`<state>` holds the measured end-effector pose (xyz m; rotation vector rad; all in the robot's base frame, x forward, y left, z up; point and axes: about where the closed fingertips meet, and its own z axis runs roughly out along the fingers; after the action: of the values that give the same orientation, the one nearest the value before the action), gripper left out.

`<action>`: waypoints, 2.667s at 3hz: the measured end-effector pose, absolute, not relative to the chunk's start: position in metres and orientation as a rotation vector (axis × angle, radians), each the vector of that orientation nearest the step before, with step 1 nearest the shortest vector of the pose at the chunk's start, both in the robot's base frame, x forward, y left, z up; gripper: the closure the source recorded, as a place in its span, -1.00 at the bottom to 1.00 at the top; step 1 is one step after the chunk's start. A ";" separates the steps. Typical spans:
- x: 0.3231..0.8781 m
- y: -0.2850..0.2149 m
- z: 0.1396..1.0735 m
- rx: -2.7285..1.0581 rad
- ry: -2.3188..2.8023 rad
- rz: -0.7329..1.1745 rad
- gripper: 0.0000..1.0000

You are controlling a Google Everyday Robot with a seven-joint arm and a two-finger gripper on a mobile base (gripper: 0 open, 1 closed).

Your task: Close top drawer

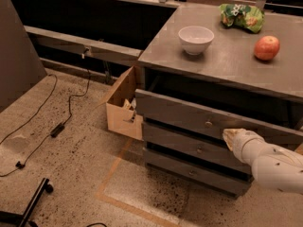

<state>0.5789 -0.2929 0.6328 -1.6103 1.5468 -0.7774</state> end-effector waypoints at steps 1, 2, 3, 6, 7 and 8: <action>0.597 -0.293 0.631 -1.617 1.510 -0.817 1.00; 0.607 -0.293 0.631 -1.619 1.490 -0.844 1.00; 0.614 -0.297 0.633 -1.613 1.486 -0.863 1.00; 0.537 -0.295 0.652 -1.600 1.653 -0.764 1.00; 0.502 -0.286 0.678 -1.532 1.719 -0.698 1.00; 0.486 -0.263 0.713 -1.446 1.736 -0.634 1.00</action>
Offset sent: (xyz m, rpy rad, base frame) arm 0.0403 -0.0032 -0.0038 -0.0671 -0.0736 0.0131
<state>0.4862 -0.2629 0.7126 -1.4461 1.7362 -0.6344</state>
